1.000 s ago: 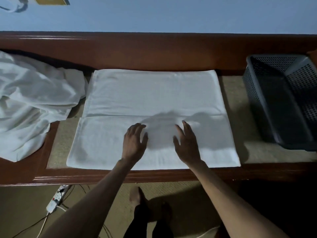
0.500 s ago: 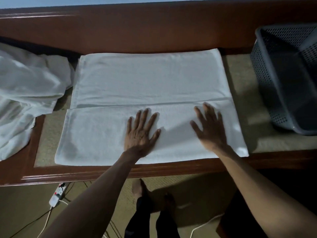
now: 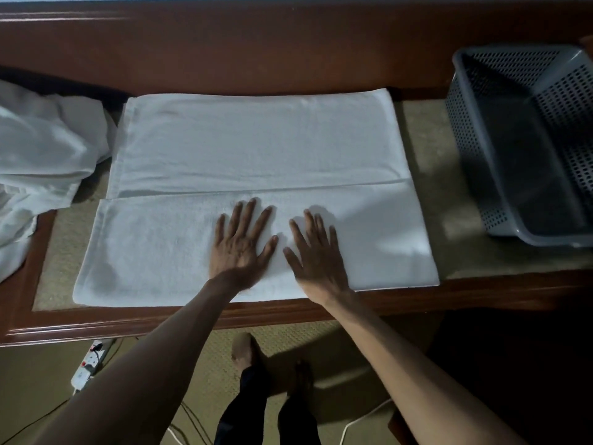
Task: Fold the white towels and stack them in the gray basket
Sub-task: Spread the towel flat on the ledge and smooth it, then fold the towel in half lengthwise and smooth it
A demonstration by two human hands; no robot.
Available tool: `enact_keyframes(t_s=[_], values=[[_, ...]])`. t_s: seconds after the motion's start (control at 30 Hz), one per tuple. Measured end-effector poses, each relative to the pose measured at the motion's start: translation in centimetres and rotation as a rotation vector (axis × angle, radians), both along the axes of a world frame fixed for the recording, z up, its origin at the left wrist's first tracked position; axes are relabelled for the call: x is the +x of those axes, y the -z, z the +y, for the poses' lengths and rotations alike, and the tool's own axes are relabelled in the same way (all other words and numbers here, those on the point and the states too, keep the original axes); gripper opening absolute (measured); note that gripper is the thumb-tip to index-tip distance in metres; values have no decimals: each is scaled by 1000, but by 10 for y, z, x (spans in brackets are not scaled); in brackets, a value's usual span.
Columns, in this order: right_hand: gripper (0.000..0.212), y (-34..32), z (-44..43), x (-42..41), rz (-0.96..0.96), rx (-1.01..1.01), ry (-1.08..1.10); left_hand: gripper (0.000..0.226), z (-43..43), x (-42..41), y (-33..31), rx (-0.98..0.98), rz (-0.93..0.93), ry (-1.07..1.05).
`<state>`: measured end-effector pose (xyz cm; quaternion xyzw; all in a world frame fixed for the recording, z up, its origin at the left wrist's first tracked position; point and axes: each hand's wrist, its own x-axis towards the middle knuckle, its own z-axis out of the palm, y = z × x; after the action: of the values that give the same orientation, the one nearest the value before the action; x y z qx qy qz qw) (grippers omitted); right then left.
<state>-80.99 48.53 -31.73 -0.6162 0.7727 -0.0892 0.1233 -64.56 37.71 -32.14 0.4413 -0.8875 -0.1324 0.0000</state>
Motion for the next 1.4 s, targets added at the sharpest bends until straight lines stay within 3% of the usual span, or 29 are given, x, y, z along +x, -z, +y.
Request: enact_keyframes(t_s=[0.17, 0.3, 0.5, 0.6, 0.73, 0.83, 1.03, 1.4], values=[[66, 8, 41, -70, 122, 60, -74, 65, 1, -2, -4, 9, 2, -7], [65, 7, 67, -137, 139, 101, 50, 65, 2, -2, -6, 10, -13, -10], [76, -6, 58, -157, 56, 59, 552, 65, 1, -2, -4, 7, 3, -15], [67, -17, 13, -104, 63, -124, 386, 65, 2, -2, -5, 4, 2, -23], [53, -4, -48, -25, -103, -244, 224, 64, 2, -1, -3, -6, -4, -24], [50, 18, -64, -7, -97, -216, 239, 63, 1, 2, 0, -5, -4, -13], [50, 23, -67, -15, 93, -156, 243, 66, -14, 23, -2, 42, -2, 73], [57, 17, -66, -11, 61, -58, 269, 66, -91, 174, -13, 57, -31, -175]])
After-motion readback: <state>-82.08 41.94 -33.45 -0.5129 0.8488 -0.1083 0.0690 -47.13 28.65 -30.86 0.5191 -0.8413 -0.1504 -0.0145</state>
